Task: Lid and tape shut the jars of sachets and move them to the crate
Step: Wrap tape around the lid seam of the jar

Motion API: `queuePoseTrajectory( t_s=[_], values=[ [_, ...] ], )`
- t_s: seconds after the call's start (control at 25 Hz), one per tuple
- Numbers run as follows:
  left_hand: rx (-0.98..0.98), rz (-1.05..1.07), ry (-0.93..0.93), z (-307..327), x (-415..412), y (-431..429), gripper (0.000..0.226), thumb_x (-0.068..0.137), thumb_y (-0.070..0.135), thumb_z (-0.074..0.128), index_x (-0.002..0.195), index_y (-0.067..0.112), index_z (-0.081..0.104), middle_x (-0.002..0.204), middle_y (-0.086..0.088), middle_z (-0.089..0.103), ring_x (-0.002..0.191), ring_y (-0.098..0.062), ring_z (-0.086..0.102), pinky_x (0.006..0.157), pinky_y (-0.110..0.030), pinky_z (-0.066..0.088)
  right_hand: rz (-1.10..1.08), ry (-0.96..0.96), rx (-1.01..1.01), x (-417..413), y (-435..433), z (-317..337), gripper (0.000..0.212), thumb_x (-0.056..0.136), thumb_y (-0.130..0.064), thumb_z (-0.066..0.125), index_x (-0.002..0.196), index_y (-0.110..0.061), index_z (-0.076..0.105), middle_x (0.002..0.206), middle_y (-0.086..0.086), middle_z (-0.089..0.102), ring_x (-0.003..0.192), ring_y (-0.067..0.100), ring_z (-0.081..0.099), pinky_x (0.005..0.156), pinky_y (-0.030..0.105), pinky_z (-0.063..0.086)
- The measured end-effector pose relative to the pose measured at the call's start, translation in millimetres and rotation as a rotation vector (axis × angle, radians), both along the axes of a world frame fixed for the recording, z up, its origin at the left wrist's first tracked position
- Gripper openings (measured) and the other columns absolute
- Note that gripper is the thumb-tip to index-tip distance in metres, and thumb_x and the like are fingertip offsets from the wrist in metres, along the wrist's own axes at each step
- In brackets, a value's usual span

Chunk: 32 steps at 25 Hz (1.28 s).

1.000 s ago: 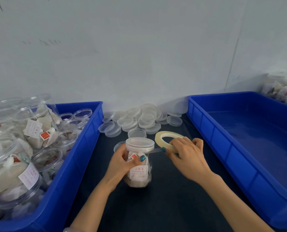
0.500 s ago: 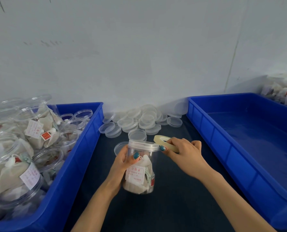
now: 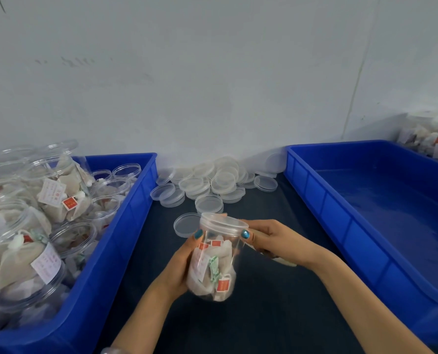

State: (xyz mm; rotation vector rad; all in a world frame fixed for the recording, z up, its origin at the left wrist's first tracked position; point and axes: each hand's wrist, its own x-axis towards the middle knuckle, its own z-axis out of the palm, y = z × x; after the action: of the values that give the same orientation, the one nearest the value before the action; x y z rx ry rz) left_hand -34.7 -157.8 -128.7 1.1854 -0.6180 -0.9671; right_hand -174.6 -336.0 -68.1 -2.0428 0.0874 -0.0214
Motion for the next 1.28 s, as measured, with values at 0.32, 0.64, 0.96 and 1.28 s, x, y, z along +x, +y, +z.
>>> queuePoseTrajectory(
  t_s=[0.32, 0.64, 0.96, 1.28],
  values=[
    [-0.142, 0.439, -0.594, 5.3, -10.0, -8.3, 0.031, 0.087, 0.056, 0.065, 0.118, 0.055, 0.061, 0.123, 0.019, 0.066, 0.115, -0.01, 0.064, 0.086, -0.02, 0.055, -0.293, -0.052, -0.183, 1.2, 5.1, -18.2, 0.071, 0.064, -0.093, 0.045, 0.128, -0.063, 0.052, 0.118, -0.024, 0.067, 0.106, 0.002, 0.063, 0.095, 0.038, 0.053],
    [0.046, 0.427, -0.783, -4.6, -12.3, -13.4, 0.085, 0.054, 0.048, 0.09, 0.121, 0.063, 0.041, 0.118, 0.036, 0.057, 0.107, 0.01, 0.059, 0.08, -0.008, 0.05, -0.144, -0.088, -0.313, 2.2, 13.0, -12.2, 0.047, 0.089, -0.065, 0.054, 0.127, -0.076, 0.028, 0.132, -0.024, 0.059, 0.119, 0.004, 0.058, 0.102, 0.035, 0.049],
    [0.02, 0.351, -0.396, 0.9, -0.2, -8.4, 0.092, 0.046, 0.05, 0.094, 0.127, 0.034, 0.055, 0.115, 0.012, 0.07, 0.108, -0.005, 0.066, 0.084, -0.024, 0.056, -0.362, -0.237, -0.787, -6.1, 1.6, -8.9, 0.059, 0.089, -0.071, 0.016, 0.14, -0.054, 0.041, 0.053, -0.007, 0.053, 0.061, 0.011, 0.05, 0.086, 0.017, 0.028],
    [-0.127, 0.197, -0.201, -2.4, 1.4, -0.2, 0.096, 0.042, 0.045, 0.092, 0.128, 0.017, 0.058, 0.107, -0.007, 0.074, 0.095, -0.023, 0.073, 0.071, -0.03, 0.059, -0.367, -0.17, -0.691, -2.8, -6.0, -2.7, 0.053, 0.088, -0.07, 0.035, 0.137, -0.054, 0.048, 0.051, -0.027, 0.055, 0.067, -0.01, 0.053, 0.088, 0.02, 0.032]
  ],
)
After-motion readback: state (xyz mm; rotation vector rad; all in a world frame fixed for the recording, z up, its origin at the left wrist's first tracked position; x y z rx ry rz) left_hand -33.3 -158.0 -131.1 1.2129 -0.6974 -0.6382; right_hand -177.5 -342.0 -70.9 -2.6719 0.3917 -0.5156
